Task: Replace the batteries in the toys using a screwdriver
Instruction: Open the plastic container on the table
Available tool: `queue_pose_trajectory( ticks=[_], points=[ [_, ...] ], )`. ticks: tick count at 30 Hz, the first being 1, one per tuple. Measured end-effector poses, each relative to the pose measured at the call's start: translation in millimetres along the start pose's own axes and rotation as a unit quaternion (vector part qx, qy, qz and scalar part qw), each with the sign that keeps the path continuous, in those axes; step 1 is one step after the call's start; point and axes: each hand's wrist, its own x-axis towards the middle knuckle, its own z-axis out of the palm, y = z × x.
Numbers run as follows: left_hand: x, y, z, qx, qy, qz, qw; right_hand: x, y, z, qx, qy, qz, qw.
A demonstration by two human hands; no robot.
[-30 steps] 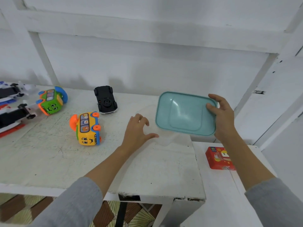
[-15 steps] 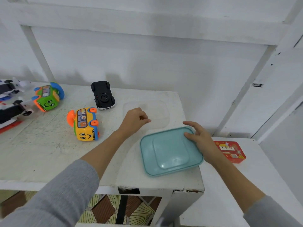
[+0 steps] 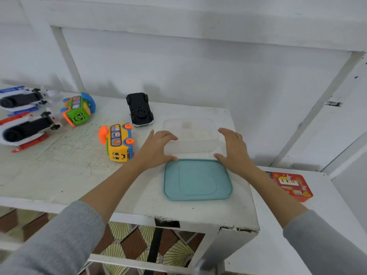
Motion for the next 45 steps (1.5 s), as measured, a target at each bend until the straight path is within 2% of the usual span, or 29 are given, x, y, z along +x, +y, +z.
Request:
queue_pose_trajectory(
  ticks=[3,6,8,17,24,32,45],
  points=[
    [-8.3,-6.6,-0.6,-0.011,-0.01,-0.01,1.0,15.0,2.8,-1.3,-0.07,-0.061,-0.052,0.994],
    [-13.9,-8.5,3.0,0.008,-0.008,-0.01,1.0,18.8,4.0,0.4,-0.143,-0.129,-0.044,0.98],
    [-15.3,-8.4,5.7,0.024,0.004,-0.014,1.0,16.6,6.9,1.4,-0.175,-0.138,-0.042,0.974],
    [-8.7,-1.4,13.8,0.025,0.056,0.06,0.996,-4.6,23.9,8.3,-0.17,-0.004,-0.073,0.983],
    [-8.8,2.5,13.9,0.05,0.07,0.068,0.994,-10.6,22.8,13.4,-0.165,0.04,-0.076,0.982],
    [-6.3,-3.1,12.8,0.059,0.071,0.068,0.993,-8.4,17.6,18.6,-0.167,0.063,-0.087,0.98],
    [-7.7,-4.5,13.4,0.052,0.077,0.058,0.994,-4.8,15.4,16.8,-0.15,0.017,-0.056,0.987]
  ],
)
